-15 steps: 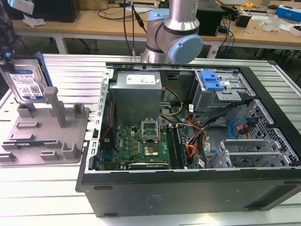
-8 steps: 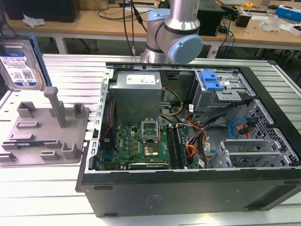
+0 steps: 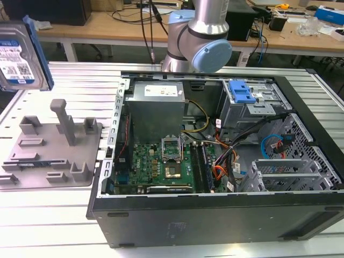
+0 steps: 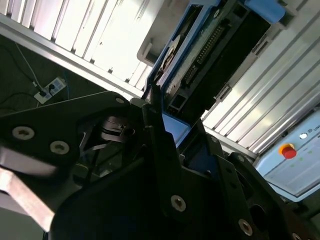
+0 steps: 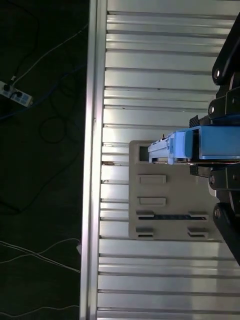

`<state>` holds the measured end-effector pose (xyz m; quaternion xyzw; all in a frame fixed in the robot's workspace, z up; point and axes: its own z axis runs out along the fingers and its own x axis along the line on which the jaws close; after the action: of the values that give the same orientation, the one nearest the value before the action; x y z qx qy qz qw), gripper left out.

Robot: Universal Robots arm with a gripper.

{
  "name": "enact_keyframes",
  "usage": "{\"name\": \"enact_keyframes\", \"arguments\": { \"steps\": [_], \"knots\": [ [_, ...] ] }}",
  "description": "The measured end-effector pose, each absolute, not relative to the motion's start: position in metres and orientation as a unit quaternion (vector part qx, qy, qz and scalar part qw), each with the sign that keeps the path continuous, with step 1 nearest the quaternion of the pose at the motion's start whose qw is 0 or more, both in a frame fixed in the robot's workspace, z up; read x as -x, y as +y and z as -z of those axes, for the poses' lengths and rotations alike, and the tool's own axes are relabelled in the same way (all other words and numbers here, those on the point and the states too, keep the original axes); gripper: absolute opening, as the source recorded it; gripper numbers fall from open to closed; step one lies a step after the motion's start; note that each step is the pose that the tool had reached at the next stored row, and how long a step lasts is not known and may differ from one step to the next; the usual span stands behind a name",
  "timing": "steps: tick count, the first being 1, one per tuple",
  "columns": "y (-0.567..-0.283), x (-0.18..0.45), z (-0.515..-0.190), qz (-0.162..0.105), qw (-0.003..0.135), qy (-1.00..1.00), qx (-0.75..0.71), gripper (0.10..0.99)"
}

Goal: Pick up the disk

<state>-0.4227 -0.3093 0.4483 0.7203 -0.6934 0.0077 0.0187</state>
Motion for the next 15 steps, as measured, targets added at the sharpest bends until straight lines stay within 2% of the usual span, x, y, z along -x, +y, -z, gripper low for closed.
{"name": "enact_keyframes", "arguments": {
  "steps": [6,15],
  "knots": [
    [-0.31,0.423,-0.488,-0.008,0.019,-0.693,-0.72,0.369],
    [-0.31,0.423,-0.491,-0.008,0.019,-0.693,-0.72,0.369]
  ]
}}
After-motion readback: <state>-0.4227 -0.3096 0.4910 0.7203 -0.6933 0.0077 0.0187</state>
